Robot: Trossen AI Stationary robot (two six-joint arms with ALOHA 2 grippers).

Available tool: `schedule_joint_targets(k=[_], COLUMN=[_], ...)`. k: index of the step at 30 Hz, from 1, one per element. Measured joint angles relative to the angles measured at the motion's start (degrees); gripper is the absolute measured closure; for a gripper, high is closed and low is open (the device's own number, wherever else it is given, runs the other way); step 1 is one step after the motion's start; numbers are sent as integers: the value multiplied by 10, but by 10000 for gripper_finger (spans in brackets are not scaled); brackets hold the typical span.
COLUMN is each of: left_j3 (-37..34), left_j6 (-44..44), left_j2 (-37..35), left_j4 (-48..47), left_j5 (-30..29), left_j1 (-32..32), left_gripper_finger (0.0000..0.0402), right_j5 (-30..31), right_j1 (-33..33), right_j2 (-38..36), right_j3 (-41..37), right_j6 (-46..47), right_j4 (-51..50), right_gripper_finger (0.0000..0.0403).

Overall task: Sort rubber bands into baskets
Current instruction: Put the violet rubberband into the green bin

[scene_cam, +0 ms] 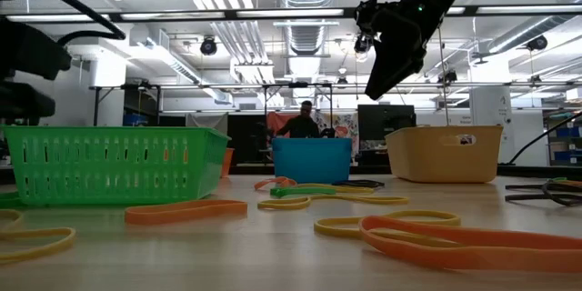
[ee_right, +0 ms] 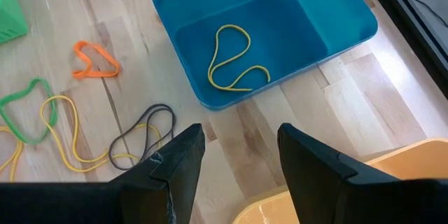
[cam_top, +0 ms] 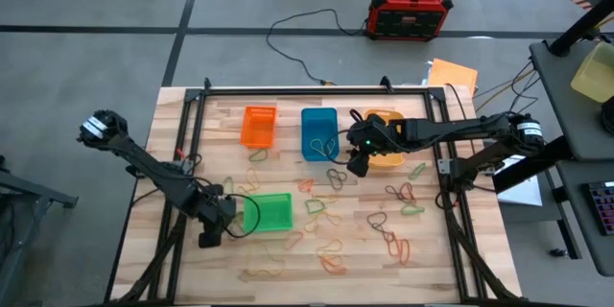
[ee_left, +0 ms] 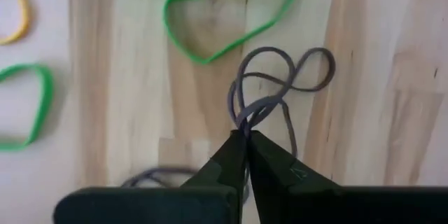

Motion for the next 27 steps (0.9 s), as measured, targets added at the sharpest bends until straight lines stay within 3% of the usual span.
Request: schedule_joint_targets(k=[8, 13, 20, 27], left_j3=[69, 76, 57, 56], left_j6=[-54, -100, -82, -66], left_j2=[-30, -48, -41, -40], left_j4=[-168, -178, -179, -175], left_j5=[-2, -47, -47, -47], left_j1=[0, 0, 0, 0], left_gripper_finger=[401, 398, 365, 393], right_j5=[0, 0, 0, 0], right_j1=[0, 0, 0, 0], right_j2=[0, 0, 0, 0], right_j3=[0, 0, 0, 0], right_j6=[0, 0, 0, 0], right_j4=[0, 0, 0, 0], right_gripper_finger=[225, 225, 225, 225])
